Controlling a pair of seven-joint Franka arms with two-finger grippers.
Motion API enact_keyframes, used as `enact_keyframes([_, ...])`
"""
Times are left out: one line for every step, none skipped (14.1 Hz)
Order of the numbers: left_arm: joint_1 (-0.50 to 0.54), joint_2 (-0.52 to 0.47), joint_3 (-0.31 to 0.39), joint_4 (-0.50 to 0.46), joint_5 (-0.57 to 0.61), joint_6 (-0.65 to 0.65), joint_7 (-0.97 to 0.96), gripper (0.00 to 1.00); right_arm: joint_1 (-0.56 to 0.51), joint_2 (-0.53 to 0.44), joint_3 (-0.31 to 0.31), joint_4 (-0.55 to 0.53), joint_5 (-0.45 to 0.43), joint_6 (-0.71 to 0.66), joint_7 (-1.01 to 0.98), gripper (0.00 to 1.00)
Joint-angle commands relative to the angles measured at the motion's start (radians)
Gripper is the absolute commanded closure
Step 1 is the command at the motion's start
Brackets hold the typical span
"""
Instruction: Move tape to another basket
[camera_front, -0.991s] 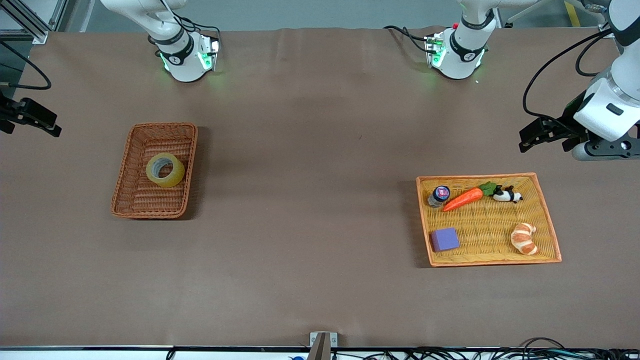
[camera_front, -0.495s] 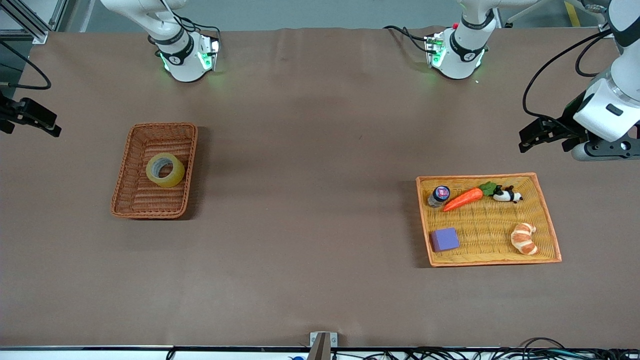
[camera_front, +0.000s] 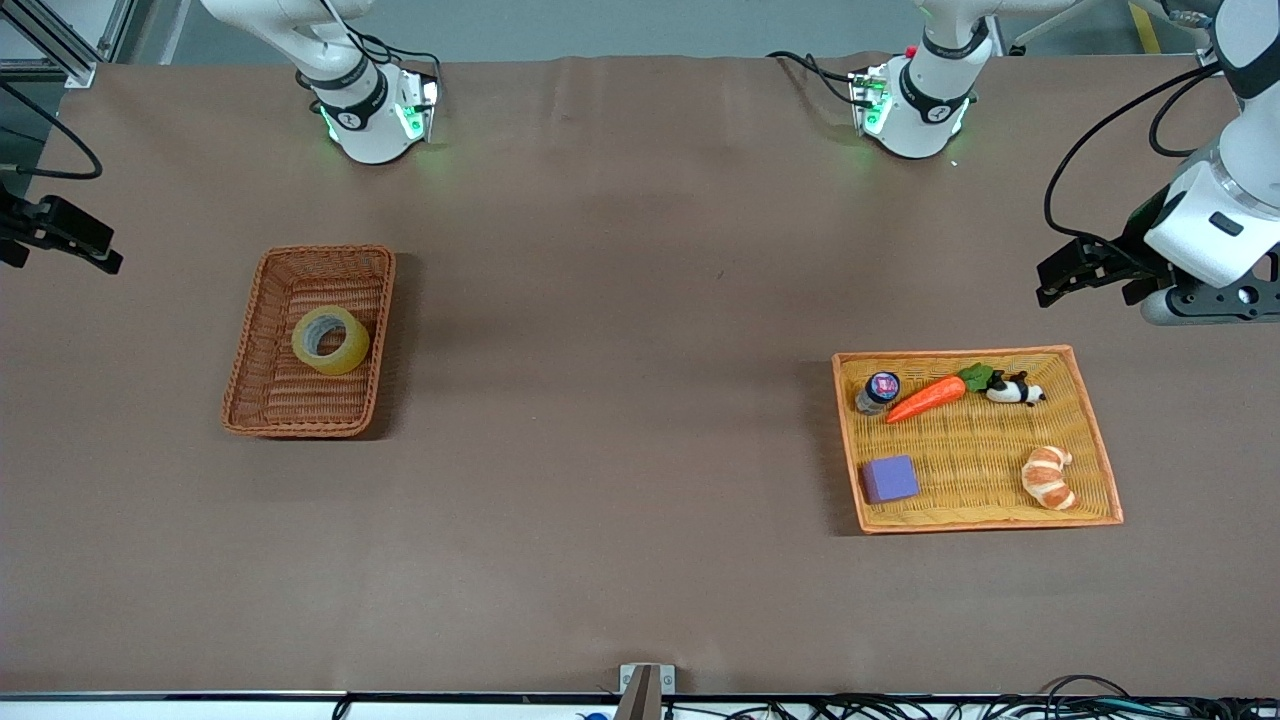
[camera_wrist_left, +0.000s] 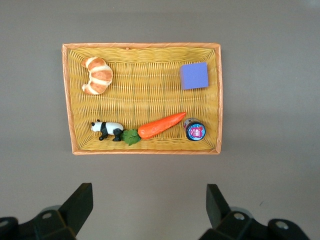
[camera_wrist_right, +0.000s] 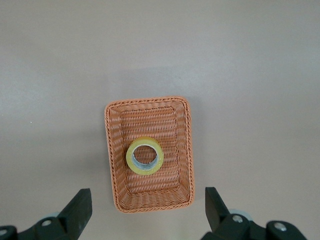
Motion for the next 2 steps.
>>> enact_keyframes([0.013, 0.006, -0.006, 0.045, 0.013, -0.021, -0.018, 0.00, -0.001, 0.007, -0.001, 0.015, 0.015, -0.003, 0.009, 0.00])
enact_keyframes([0.016, 0.003, -0.004, 0.045, 0.013, -0.021, -0.004, 0.00, -0.001, 0.007, -0.001, 0.015, 0.015, -0.003, 0.009, 0.00])
